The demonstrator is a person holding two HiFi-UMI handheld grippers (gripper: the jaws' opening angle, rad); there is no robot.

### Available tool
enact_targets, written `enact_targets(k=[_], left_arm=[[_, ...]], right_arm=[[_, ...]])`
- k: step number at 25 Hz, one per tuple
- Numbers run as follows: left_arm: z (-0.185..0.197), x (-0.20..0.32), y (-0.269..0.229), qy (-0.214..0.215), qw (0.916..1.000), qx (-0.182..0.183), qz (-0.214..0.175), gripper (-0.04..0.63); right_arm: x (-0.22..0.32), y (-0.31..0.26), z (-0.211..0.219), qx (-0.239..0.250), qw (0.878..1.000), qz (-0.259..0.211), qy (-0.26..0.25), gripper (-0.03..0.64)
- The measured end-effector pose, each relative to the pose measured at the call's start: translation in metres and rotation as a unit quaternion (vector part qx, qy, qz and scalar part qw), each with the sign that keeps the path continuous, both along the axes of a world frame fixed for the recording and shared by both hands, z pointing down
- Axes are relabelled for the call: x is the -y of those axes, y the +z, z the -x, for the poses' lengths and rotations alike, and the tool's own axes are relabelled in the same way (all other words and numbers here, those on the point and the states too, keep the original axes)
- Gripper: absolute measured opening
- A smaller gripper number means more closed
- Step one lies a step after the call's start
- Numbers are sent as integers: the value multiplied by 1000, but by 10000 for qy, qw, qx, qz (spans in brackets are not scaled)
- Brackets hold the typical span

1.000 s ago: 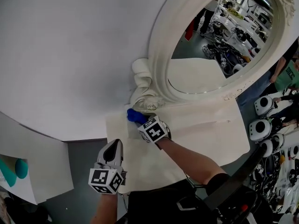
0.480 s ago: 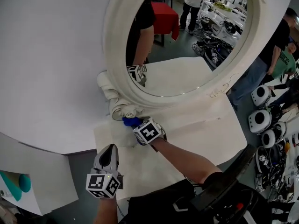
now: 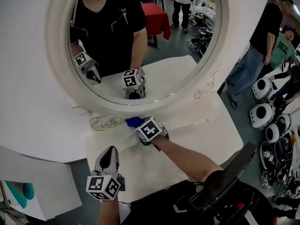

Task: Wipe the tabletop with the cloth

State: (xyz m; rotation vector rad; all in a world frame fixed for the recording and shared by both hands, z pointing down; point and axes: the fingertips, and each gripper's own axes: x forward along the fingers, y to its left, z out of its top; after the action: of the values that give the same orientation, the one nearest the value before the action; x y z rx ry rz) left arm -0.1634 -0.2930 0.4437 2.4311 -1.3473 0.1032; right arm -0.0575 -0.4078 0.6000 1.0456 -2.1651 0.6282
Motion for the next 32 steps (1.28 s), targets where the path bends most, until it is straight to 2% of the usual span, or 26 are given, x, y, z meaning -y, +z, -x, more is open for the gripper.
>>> enact_targets(k=[15,27,32], left_arm=[[-115,-3,-17,269,9996,14,-24,8],[-194,-6,-11,514,9987,44,-46,8],[-215,-6,-8,575,9983,68,-6,9]], right_arm=[[1,-6,-147,99,9984,93,540,132],[8,-3,-266,18,9943,33,1066,132],[11,0,-300,8,9926,39,1213,132]])
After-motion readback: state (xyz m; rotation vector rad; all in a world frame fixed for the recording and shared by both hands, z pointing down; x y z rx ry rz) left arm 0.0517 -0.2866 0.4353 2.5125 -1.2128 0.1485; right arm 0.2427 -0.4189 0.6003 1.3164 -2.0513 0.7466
